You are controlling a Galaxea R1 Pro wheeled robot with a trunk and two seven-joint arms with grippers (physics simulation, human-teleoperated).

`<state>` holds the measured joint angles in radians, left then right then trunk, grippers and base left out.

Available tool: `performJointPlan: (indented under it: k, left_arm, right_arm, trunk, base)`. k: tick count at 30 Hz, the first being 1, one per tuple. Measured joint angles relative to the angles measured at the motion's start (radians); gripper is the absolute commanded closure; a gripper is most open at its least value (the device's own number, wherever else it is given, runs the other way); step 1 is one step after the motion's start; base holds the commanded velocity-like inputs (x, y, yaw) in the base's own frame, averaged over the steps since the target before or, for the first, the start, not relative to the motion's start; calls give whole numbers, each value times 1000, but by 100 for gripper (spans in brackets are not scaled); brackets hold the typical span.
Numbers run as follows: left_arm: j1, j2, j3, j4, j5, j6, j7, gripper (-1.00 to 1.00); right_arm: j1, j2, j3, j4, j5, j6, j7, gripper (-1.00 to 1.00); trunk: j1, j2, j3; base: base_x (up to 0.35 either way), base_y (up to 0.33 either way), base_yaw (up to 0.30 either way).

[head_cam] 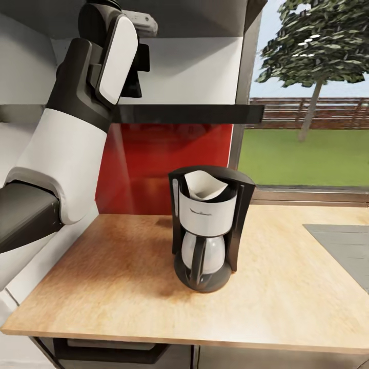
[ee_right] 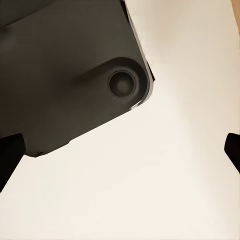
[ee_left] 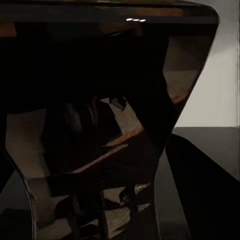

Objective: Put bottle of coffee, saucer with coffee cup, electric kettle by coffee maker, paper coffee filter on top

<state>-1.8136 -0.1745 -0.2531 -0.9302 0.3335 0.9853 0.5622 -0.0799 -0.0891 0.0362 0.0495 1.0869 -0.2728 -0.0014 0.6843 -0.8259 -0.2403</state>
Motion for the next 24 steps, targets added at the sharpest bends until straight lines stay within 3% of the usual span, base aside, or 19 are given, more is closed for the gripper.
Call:
performJointPlan:
  k: [24]
  left_arm:
    - [0,0,0,-1,4,0,-2,100]
  right_arm:
    - [-1,-3,-6,-7,-5,0,0,-100]
  trunk:
    - [0,0,0]
  base:
    - [-334,0,0]
